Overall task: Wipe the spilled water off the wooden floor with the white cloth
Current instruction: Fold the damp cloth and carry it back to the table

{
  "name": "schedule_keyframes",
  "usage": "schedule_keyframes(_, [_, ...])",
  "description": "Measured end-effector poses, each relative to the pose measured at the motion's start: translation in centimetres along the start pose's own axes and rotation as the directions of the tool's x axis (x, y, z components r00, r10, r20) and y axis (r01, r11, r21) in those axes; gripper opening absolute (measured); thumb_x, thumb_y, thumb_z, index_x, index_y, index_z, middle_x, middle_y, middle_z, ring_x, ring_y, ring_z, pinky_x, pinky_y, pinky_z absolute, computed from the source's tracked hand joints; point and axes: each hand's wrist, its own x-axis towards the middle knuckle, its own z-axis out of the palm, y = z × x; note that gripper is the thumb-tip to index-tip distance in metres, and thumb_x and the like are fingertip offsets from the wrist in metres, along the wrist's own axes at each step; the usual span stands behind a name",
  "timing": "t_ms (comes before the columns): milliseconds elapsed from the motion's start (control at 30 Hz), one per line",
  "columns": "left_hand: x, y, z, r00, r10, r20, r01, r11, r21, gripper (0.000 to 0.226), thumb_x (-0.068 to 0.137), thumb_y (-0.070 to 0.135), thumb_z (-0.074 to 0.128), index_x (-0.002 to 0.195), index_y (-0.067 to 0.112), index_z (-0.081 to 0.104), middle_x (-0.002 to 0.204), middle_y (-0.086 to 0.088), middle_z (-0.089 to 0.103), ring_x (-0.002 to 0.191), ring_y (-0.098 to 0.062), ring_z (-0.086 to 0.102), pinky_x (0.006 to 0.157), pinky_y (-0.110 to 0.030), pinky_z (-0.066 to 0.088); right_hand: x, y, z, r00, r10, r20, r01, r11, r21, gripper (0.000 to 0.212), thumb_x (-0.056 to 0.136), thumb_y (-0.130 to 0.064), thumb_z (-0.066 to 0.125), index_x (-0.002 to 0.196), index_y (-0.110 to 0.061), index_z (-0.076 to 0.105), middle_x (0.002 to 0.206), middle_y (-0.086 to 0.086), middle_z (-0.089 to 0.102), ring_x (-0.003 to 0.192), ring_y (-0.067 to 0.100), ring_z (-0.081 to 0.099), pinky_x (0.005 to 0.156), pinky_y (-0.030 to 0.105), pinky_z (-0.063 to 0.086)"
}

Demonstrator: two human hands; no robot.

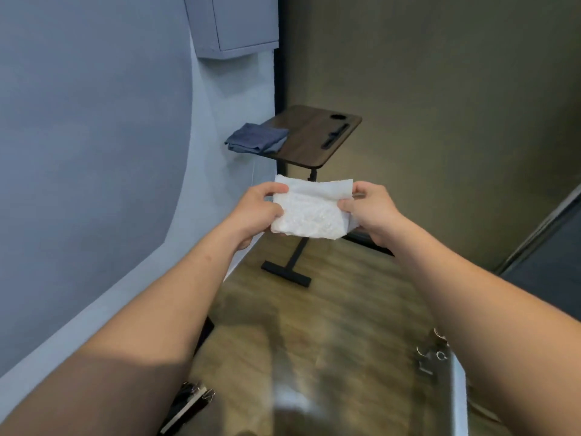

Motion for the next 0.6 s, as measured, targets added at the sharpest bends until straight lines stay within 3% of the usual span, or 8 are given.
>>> schedule_keyframes(167, [7.0, 0.9, 0.1, 1.000, 0.005, -0.004, -0.005, 0.998, 0.058, 0.054, 0.091, -0.008, 0.049, 0.136, 0.022, 0.052, 0.131, 0.001, 0.044, 0.104, -0.023, 0.057, 0.081, -0.041, 0.061, 6.9, -0.2, 0.4, 1.000, -0.012, -0.012, 0.012, 1.000, 0.008, 0.020, 0.090, 0.001, 0.059, 0.087, -0.018, 0.062, 0.094, 0.001, 0.067, 0.088, 0.020, 0.068, 0.076, 0.042, 0.060])
schedule_keyframes(300, [14.8, 1.0, -0.2, 1.000, 0.030, 0.005, -0.030, 0.993, 0.117, 0.058, 0.090, -0.009, 0.047, 0.139, 0.022, 0.050, 0.127, 0.000, 0.047, 0.096, -0.016, 0.057, 0.080, -0.041, 0.061, 14.0, 0.0, 1.2, 0.999, 0.005, -0.047, -0.005, 1.000, 0.001, 0.019, 0.090, 0.003, 0.057, 0.086, -0.015, 0.063, 0.093, 0.007, 0.068, 0.079, 0.026, 0.068, 0.073, 0.050, 0.060])
schedule_keyframes(433, [24.2, 0.5, -0.9, 0.998, 0.058, 0.017, -0.061, 0.974, 0.218, 0.059, 0.092, -0.009, 0.044, 0.142, 0.022, 0.047, 0.124, 0.003, 0.043, 0.088, -0.008, 0.050, 0.070, -0.029, 0.058, 22.2, 0.7, 3.0, 0.994, 0.041, -0.098, -0.043, 0.999, -0.022, 0.016, 0.088, 0.001, 0.057, 0.088, -0.013, 0.064, 0.092, 0.008, 0.069, 0.080, 0.032, 0.071, 0.072, 0.054, 0.059])
schedule_keyframes(533, [31.6, -0.1, -1.7, 0.995, 0.085, 0.055, -0.098, 0.947, 0.307, 0.060, 0.091, -0.007, 0.046, 0.144, 0.021, 0.045, 0.137, -0.001, 0.044, 0.105, -0.016, 0.049, 0.085, -0.031, 0.055, 28.6, 1.2, 4.4, 0.984, 0.094, -0.151, -0.100, 0.994, -0.034, 0.016, 0.087, -0.001, 0.058, 0.087, -0.016, 0.065, 0.096, 0.010, 0.070, 0.085, 0.031, 0.071, 0.069, 0.053, 0.060])
schedule_keyframes(600, [35.9, 0.0, -2.2, 0.990, 0.090, 0.113, -0.127, 0.912, 0.389, 0.063, 0.090, -0.006, 0.048, 0.147, 0.020, 0.041, 0.146, 0.000, 0.040, 0.118, -0.018, 0.046, 0.090, -0.026, 0.046, 32.6, 1.7, 5.1, 0.975, 0.130, -0.181, -0.141, 0.989, -0.045, 0.013, 0.087, -0.002, 0.057, 0.091, -0.011, 0.065, 0.098, 0.013, 0.069, 0.083, 0.032, 0.071, 0.068, 0.053, 0.060])
